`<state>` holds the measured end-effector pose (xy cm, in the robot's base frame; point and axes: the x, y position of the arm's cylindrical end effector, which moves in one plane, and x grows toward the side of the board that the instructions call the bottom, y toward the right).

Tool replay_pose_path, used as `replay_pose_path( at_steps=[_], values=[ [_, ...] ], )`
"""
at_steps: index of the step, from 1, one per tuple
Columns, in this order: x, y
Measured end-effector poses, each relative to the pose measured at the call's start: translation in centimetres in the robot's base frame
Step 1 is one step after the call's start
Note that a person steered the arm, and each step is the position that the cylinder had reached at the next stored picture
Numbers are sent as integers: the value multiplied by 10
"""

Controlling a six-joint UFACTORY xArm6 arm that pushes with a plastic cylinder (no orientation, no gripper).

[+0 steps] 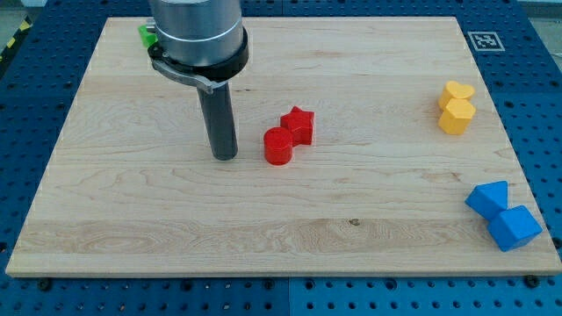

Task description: Move your arm towards the red circle

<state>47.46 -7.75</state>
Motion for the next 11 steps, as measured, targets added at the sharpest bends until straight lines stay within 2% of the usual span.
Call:
replay_pose_path(
  at_steps=[6, 11],
  values=[
    [0, 6],
    [0, 42]
  ],
)
